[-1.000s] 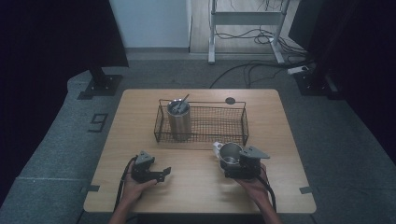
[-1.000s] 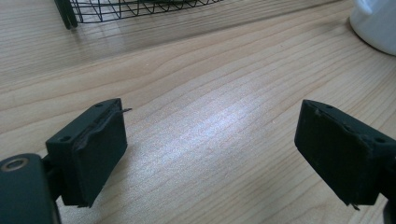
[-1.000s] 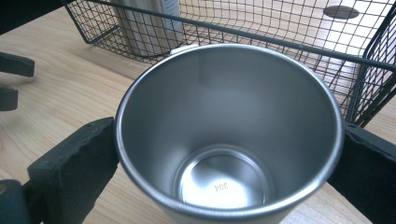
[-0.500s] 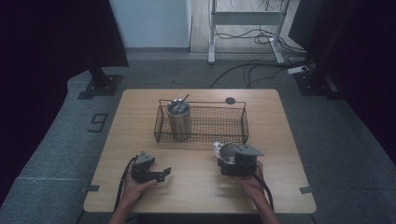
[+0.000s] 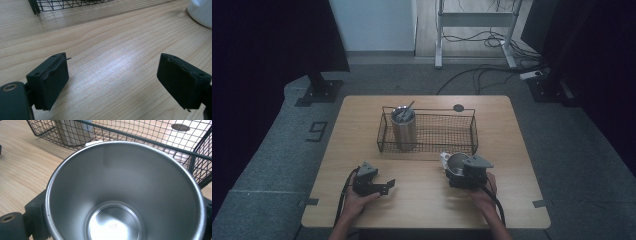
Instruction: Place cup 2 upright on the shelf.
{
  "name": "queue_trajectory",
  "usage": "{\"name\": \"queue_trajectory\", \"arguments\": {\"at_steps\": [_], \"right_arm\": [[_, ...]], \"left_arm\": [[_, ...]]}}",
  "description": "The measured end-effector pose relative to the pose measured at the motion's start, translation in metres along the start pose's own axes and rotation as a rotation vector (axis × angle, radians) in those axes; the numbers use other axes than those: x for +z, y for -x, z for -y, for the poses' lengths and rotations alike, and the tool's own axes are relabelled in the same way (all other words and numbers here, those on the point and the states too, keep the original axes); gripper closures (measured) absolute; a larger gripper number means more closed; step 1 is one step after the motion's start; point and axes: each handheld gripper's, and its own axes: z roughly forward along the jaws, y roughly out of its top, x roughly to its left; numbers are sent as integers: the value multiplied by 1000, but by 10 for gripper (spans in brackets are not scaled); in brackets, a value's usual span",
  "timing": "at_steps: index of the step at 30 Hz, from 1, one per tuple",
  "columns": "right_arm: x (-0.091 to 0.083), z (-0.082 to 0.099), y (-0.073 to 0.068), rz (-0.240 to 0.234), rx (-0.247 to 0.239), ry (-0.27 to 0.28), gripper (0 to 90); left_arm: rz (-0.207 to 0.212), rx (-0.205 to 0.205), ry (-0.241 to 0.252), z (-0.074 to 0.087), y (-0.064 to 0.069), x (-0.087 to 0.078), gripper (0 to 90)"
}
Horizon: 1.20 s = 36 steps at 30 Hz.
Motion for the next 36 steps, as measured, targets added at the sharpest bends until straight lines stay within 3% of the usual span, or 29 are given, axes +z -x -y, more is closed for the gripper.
{"name": "queue_trajectory", "arguments": {"at_steps": [9,22,36], "right_arm": [[-1,0,1,-7,-8,1,65],[-13,-3,10,-29,23,38,66],[-24,-13,13,-58,1,66,66]], "left_arm": [[0,1,-2,0,0,0,105],[0,-1,-7,0,0,0,105],[0,-8,-11,0,-1,0,105]]}}
